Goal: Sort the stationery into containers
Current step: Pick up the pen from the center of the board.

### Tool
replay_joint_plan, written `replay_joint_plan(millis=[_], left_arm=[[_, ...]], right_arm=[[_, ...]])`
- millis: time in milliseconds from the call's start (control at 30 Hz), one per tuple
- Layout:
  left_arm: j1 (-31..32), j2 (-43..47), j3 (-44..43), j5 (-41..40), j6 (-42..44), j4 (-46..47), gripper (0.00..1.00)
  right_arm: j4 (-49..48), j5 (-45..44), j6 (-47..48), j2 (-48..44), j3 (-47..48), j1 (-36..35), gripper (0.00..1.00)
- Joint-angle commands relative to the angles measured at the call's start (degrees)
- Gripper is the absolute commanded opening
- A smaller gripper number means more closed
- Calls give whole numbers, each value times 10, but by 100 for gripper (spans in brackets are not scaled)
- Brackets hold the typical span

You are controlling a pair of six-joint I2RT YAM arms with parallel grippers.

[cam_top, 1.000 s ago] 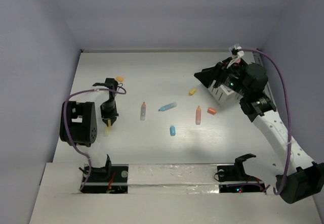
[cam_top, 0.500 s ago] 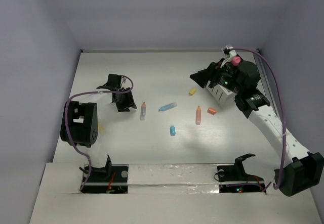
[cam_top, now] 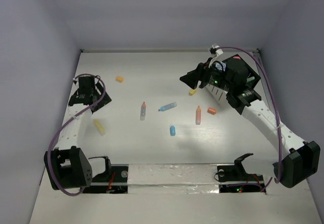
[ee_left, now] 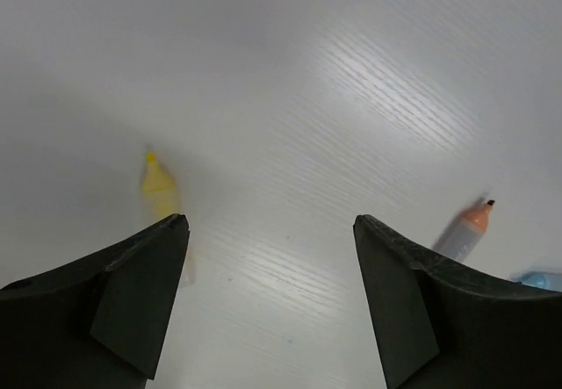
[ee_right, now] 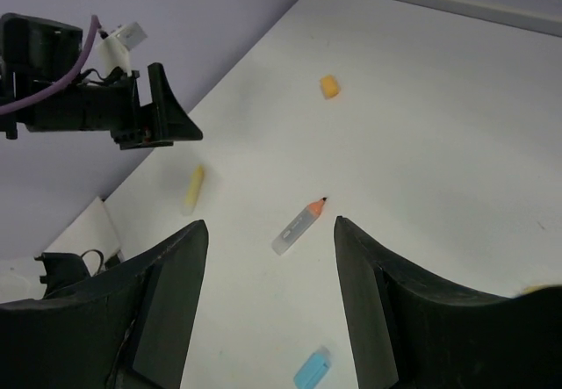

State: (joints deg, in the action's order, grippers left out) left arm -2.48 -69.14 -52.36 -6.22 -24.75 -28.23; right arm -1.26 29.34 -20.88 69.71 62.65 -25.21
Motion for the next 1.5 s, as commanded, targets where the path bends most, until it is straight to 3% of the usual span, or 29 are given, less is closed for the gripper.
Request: replay_joint_plan(millis=[0,33,167,433,533,833,1033,1067,1167,1300,1467], left_arm=[[-54,-10,-1,-17,-7,-89,73],[-92,-19,12,0,-3,-89,71],[-137,-33,72,46,-5,-68,70],[-137,-74,80,53,-4,-63,70],[-137,-103,82,60,-2,-52,65],[-114,-180,92,90,-16,9,42],[-96,-185,91,87,-18,27,10],[-96,-180,89,93,-14,28,1],[-96,-142,82,129,0,38,0],[-59,-82,57,185,37,42,0],[89,8,18,167,47,65,0]], right_arm=[[-4,18,14,-12,34,0,65],[-3,19,14,-12,34,0,65],[11,2,34,-16,41,0,65],[-1,31,23,-10,41,0,65],[1,24,24,-12,41,0,65],[6,7,26,-29,34,0,65],[6,-6,27,-27,31,0,65],[5,-6,27,-25,30,0,65],[3,1,19,-7,29,0,67],[-22,33,-20,26,26,0,87],[-44,45,-52,68,29,-30,96]])
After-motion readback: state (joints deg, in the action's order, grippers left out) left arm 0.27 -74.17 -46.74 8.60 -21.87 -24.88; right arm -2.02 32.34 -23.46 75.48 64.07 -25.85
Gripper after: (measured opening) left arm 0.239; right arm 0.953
